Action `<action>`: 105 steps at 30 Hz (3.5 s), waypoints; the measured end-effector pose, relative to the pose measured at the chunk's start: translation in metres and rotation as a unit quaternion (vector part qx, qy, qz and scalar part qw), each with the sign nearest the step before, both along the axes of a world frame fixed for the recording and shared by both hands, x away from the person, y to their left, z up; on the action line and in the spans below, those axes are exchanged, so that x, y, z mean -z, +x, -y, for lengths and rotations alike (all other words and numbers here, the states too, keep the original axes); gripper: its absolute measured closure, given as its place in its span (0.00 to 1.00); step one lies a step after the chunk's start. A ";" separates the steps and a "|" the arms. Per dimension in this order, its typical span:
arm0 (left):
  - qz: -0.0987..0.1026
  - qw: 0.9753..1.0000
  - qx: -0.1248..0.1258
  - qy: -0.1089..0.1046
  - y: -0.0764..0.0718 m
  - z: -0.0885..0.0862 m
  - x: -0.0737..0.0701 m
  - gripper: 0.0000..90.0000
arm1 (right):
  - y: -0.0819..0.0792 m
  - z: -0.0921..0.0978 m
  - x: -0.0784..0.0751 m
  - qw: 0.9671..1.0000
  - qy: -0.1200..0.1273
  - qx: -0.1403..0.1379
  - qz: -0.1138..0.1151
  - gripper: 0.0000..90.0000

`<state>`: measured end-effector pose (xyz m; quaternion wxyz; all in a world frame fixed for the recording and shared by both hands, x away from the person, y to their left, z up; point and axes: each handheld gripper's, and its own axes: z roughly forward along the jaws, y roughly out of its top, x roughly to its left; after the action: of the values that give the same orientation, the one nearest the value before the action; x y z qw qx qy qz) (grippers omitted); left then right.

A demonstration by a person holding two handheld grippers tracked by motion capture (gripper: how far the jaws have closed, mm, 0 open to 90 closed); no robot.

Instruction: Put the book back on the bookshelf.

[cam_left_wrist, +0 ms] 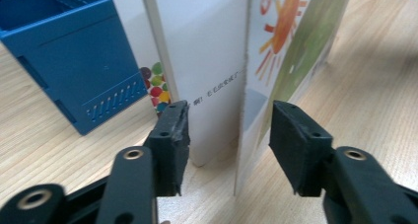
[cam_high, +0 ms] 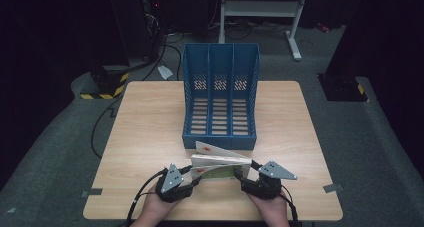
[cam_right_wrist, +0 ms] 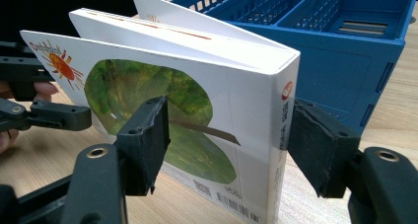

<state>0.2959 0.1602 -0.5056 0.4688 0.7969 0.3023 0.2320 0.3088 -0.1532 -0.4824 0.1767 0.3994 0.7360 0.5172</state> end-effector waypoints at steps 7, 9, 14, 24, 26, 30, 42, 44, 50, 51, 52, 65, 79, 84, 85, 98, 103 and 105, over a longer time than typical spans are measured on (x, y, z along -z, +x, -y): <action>-0.002 0.999 -0.025 -0.021 0.002 -0.007 -0.003 0.44 | 0.001 0.000 0.000 1.000 0.002 -0.006 -0.004 0.36; -0.005 0.999 -0.028 -0.029 0.005 -0.008 -0.004 0.42 | 0.003 -0.001 0.001 1.000 0.003 -0.008 -0.006 0.35; -0.010 0.999 -0.031 -0.031 0.010 -0.005 -0.002 0.41 | 0.005 -0.003 0.000 1.000 0.004 -0.016 -0.006 0.33; -0.005 0.999 -0.029 -0.030 0.013 -0.002 -0.002 0.53 | -0.003 -0.003 -0.002 1.000 0.004 -0.023 0.005 0.39; -0.005 0.999 -0.030 -0.031 0.013 -0.002 -0.002 0.55 | -0.006 -0.004 -0.002 1.000 0.005 -0.027 0.008 0.41; -0.007 0.999 -0.035 -0.037 0.015 -0.005 -0.003 0.57 | -0.014 -0.005 -0.003 0.999 0.004 -0.038 0.013 0.43; -0.017 0.997 -0.039 -0.062 0.019 -0.007 -0.004 0.59 | -0.001 -0.008 -0.011 0.998 -0.009 -0.049 0.025 0.44; -0.019 0.997 -0.039 -0.064 0.020 -0.006 -0.003 0.59 | 0.006 -0.010 -0.012 0.998 -0.015 -0.055 0.025 0.44; -0.020 0.997 -0.037 -0.068 0.020 -0.006 -0.004 0.59 | 0.010 -0.018 -0.016 0.996 -0.013 -0.084 0.034 0.54; -0.018 0.997 -0.039 -0.066 0.020 -0.007 -0.004 0.59 | 0.008 -0.019 -0.016 0.996 -0.014 -0.087 0.034 0.56; -0.021 0.997 -0.038 -0.070 0.020 -0.008 -0.004 0.59 | 0.007 -0.019 -0.016 0.995 -0.014 -0.091 0.036 0.58; -0.013 0.996 -0.060 -0.069 0.019 -0.024 -0.008 0.57 | -0.008 -0.018 -0.017 0.991 -0.008 -0.127 0.048 0.76; -0.049 0.990 -0.134 0.014 0.036 -0.056 0.003 0.50 | -0.016 -0.021 -0.015 0.990 -0.001 -0.130 0.056 0.82; -0.065 0.984 -0.164 0.023 0.044 -0.066 0.009 0.50 | -0.016 -0.023 -0.017 0.992 -0.009 -0.117 0.053 0.77; -0.064 0.983 -0.167 0.027 0.045 -0.066 0.010 0.50 | -0.016 -0.023 -0.017 0.992 -0.009 -0.112 0.051 0.75; -0.081 0.979 -0.183 0.030 0.050 -0.070 0.020 0.48 | -0.021 -0.033 -0.022 0.995 -0.039 -0.091 0.031 0.64; -0.087 0.979 -0.183 0.027 0.051 -0.070 0.020 0.48 | -0.021 -0.040 -0.023 0.995 -0.053 -0.078 0.029 0.62; -0.089 0.979 -0.183 0.028 0.051 -0.070 0.020 0.48 | -0.019 -0.041 -0.023 0.996 -0.046 -0.078 0.024 0.63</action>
<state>0.3468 0.2301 -0.5257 0.3676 0.7582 0.4767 0.2506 0.2900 -0.1120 -0.4589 0.1711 0.3201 0.7833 0.5047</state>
